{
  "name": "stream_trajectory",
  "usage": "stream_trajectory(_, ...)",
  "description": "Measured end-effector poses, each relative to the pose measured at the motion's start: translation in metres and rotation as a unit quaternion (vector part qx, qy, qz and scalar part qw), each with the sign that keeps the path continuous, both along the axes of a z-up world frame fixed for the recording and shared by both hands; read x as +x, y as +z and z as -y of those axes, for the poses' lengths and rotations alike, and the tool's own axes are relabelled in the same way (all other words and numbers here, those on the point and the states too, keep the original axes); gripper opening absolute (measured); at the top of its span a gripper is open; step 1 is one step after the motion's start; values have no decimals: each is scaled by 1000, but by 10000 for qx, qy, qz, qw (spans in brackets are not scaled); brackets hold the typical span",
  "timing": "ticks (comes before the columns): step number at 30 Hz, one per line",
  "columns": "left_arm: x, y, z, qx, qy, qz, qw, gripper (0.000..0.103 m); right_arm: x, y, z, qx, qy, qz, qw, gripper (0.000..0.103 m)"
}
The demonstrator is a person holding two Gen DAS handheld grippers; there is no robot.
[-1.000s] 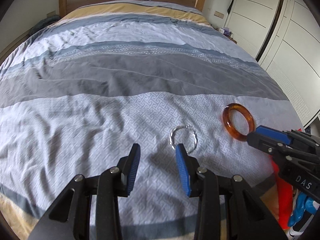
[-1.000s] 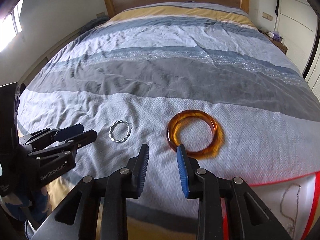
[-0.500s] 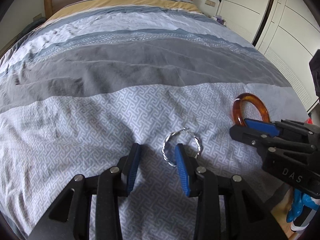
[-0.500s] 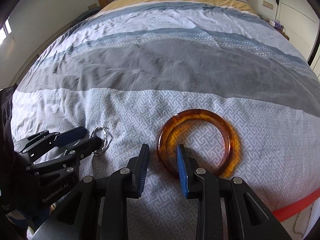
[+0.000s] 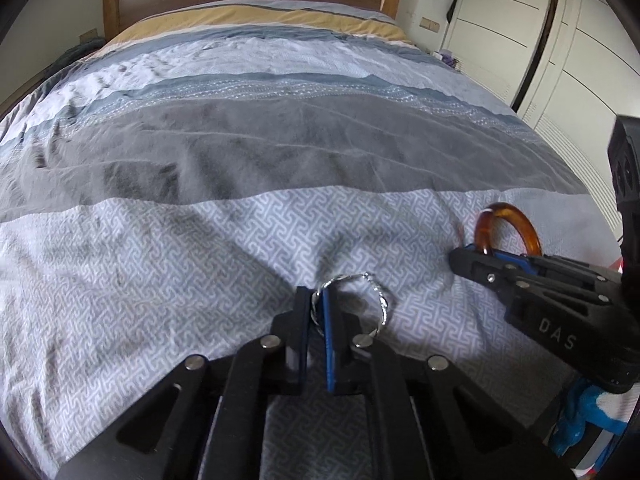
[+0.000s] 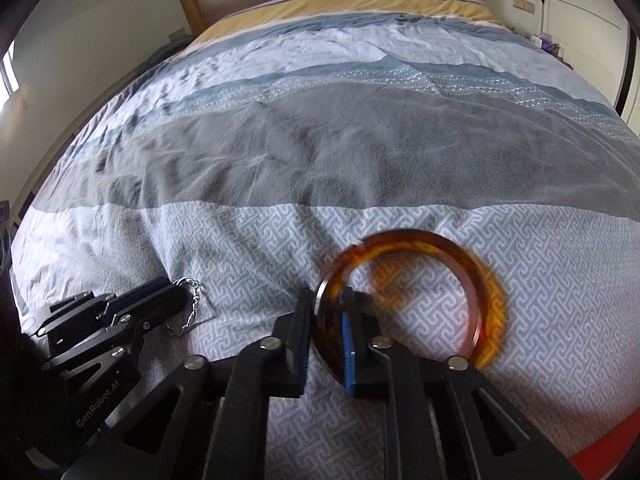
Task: Organize jewelry
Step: 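Grasp the amber bangle with the right tool while the left tool grasps the twisted silver bracelet, then carry the amber bangle and twisted bracelet into the red box and open both tools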
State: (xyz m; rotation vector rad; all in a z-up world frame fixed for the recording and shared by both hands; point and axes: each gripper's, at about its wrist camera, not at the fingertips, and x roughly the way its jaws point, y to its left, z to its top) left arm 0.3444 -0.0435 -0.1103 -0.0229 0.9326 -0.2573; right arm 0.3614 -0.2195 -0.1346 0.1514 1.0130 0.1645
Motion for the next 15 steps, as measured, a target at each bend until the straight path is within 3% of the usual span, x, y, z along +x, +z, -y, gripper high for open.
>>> stream_trajectory(7, -19, 17, -9, 109, 189, 104, 9997, 5, -23, 18, 5, 582, -85, 345, 9977, 10)
stream_trajectory(15, -49, 55, -25, 175, 304, 288, 9990, 5, -61, 59, 0, 1165, -91, 594, 9914, 9)
